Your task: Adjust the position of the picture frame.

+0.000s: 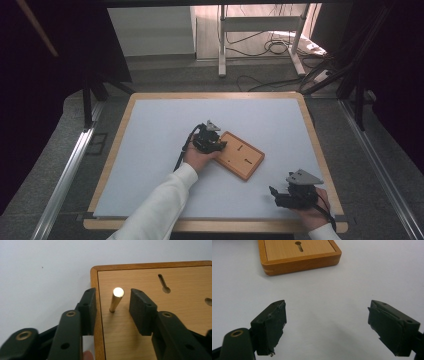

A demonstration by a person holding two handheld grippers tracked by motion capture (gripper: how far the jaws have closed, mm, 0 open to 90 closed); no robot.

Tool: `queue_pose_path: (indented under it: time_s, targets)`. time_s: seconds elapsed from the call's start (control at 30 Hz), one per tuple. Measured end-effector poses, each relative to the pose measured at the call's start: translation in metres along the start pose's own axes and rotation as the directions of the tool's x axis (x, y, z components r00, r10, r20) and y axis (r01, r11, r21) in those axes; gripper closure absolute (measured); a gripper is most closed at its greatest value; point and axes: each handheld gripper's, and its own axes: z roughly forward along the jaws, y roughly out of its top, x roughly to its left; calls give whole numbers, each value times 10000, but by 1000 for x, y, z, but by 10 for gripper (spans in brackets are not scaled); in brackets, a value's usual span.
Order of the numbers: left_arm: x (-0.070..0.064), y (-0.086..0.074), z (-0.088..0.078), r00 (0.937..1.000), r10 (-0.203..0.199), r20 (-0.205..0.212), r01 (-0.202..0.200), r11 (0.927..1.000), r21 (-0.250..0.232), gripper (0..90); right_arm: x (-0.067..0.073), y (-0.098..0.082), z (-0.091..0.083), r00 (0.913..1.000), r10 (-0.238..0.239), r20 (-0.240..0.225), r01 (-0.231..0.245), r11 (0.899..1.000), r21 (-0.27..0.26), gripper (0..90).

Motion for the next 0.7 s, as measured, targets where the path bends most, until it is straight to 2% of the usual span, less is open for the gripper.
queue_pose_path:
  time_s: [0.17,0.23,0.27,0.33,0.7]
  targets:
    - [0,2,3,10000,-2,11,2,10000,-97,683,0,0,0,10000,-20,5,20,10000,12,154]
    - [0,2,4,10000,-27,60,28,9999,-150,773,0,0,0,10000,-8,18,8,10000,17,155]
    - [0,2,4,10000,-13,88,14,9999,-156,773,0,0,0,10000,-8,18,8,10000,17,155]
    - [0,1,4,10000,28,15,-28,9998,-193,829,0,0,0,10000,-4,22,4,10000,19,154]
    - [3,1,1,9991,-257,348,263,9995,-180,835,0,0,0,10000,30,20,-30,10000,43,155]
